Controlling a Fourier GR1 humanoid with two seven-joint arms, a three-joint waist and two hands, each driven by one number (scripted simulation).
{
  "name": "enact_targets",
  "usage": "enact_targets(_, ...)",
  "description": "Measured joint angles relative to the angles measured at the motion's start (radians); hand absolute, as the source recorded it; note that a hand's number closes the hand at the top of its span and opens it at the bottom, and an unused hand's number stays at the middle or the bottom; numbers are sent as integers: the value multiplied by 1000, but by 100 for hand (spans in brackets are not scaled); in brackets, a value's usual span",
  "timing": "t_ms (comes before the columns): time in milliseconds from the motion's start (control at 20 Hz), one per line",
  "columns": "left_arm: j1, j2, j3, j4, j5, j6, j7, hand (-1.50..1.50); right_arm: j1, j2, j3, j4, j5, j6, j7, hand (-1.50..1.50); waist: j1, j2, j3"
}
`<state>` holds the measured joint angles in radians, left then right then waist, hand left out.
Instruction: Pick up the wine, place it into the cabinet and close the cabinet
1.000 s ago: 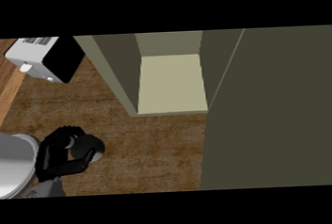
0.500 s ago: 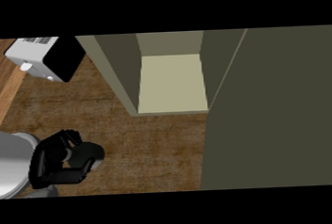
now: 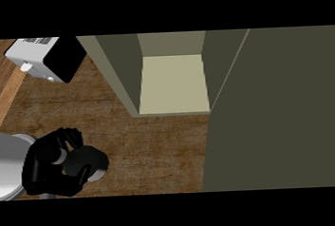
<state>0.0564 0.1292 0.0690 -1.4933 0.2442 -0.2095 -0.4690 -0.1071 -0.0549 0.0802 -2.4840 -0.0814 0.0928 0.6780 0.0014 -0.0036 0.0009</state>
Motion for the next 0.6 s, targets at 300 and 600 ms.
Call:
enact_targets(300, -8, -39, -73, -194, -11, 73, 186, 150, 34, 5, 1, -1, 1, 10, -25, -150, -3, 1, 0)
enact_targets(600, -43, -84, -167, -328, -58, 154, 359, 150, 8, 9, 10, 2, 4, 0, -5, -150, -3, 1, 0)
